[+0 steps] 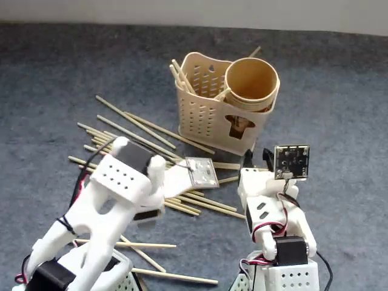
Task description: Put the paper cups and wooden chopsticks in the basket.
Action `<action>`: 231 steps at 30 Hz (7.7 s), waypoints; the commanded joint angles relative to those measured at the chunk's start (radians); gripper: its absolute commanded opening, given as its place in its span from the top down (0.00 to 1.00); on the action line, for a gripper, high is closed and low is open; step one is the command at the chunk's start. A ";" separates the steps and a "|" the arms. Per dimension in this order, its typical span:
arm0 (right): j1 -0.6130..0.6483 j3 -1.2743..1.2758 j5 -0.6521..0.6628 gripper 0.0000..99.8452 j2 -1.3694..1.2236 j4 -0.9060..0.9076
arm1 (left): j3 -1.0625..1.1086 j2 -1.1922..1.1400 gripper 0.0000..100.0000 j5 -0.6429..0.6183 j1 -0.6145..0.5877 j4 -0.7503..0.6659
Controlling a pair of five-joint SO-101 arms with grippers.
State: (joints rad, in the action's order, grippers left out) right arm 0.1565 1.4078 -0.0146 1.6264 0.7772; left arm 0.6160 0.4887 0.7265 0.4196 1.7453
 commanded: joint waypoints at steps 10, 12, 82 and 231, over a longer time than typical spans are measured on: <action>-0.082 -0.010 -0.031 0.87 0.013 -0.030 | 0.305 0.028 0.85 -0.216 0.358 -0.319; -0.082 -0.007 -0.032 0.87 0.013 -0.030 | 0.348 0.028 0.85 -0.262 0.357 -0.400; -0.077 -0.001 -0.034 0.87 0.018 -0.030 | -0.803 0.035 0.99 -0.776 -0.074 -0.878; -0.039 0.033 -0.028 0.87 0.016 -0.064 | 0.317 0.027 0.77 -1.211 -0.900 -0.499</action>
State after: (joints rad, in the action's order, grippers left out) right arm 0.1120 1.4446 -0.0407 1.6280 0.7403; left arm 0.8892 0.4902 -0.5117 -0.4580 1.2390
